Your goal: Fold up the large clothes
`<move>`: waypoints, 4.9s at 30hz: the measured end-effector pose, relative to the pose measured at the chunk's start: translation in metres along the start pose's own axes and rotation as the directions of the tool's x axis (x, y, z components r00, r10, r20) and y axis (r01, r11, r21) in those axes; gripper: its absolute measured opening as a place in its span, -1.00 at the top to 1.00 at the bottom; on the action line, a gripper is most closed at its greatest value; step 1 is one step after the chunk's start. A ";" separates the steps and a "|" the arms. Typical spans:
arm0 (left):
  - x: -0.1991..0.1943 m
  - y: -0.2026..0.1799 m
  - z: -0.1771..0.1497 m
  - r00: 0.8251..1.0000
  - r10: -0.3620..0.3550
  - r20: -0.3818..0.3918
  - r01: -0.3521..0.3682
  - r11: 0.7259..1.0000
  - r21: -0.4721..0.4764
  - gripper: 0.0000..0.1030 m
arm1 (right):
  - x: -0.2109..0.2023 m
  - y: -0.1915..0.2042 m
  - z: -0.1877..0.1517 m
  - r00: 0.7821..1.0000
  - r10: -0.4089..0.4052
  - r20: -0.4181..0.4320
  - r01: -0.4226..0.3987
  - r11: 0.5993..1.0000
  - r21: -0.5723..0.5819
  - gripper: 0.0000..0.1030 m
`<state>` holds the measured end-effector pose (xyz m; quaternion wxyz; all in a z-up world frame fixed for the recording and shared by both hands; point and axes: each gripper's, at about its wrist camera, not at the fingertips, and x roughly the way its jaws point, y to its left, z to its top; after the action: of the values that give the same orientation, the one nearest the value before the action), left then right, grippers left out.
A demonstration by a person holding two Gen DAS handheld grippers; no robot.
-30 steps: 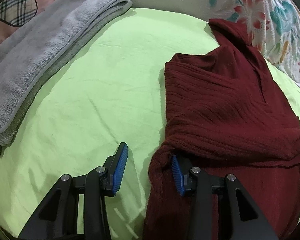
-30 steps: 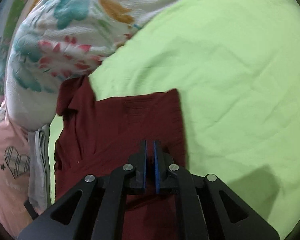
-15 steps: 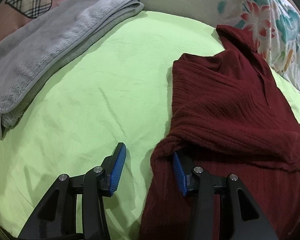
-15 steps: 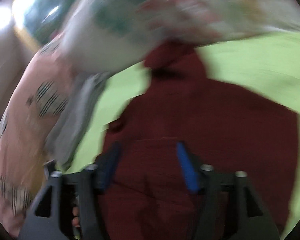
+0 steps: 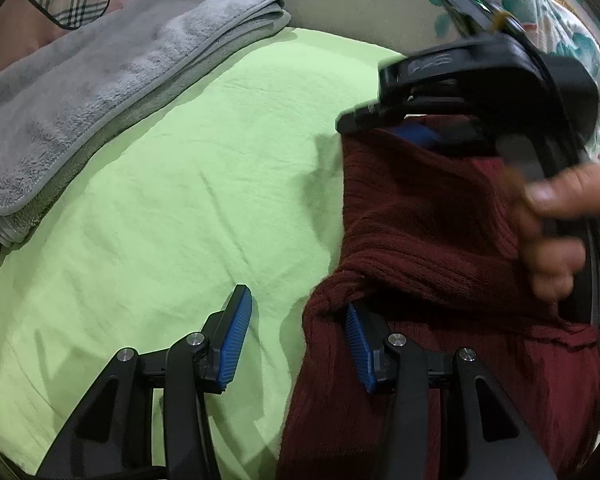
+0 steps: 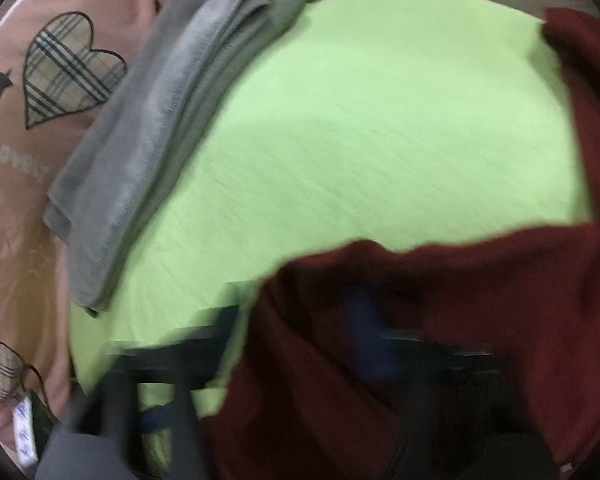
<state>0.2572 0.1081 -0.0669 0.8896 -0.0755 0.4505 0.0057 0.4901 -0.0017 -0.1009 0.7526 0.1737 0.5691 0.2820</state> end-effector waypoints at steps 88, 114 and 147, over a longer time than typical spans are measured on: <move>0.157 -0.184 0.242 0.985 -0.140 -0.103 0.159 0.963 0.219 0.01 | -0.168 -0.249 0.034 0.896 -0.261 0.360 0.151 0.940 0.307 0.23; 0.021 -0.208 0.146 0.882 -0.453 -0.131 0.470 0.826 0.312 0.55 | -0.260 -0.195 -0.135 0.878 -0.312 0.363 0.194 0.926 0.325 0.84; -0.057 -0.173 0.001 0.696 -0.705 -0.137 0.714 0.700 0.021 0.87 | -0.274 -0.120 -0.188 0.842 -0.244 0.481 0.132 0.958 0.255 0.94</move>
<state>0.2374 -0.0591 0.0018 0.7967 -0.2111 0.4381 -0.3587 0.2850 -0.2774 -0.0178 0.8769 0.2640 0.3919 0.0883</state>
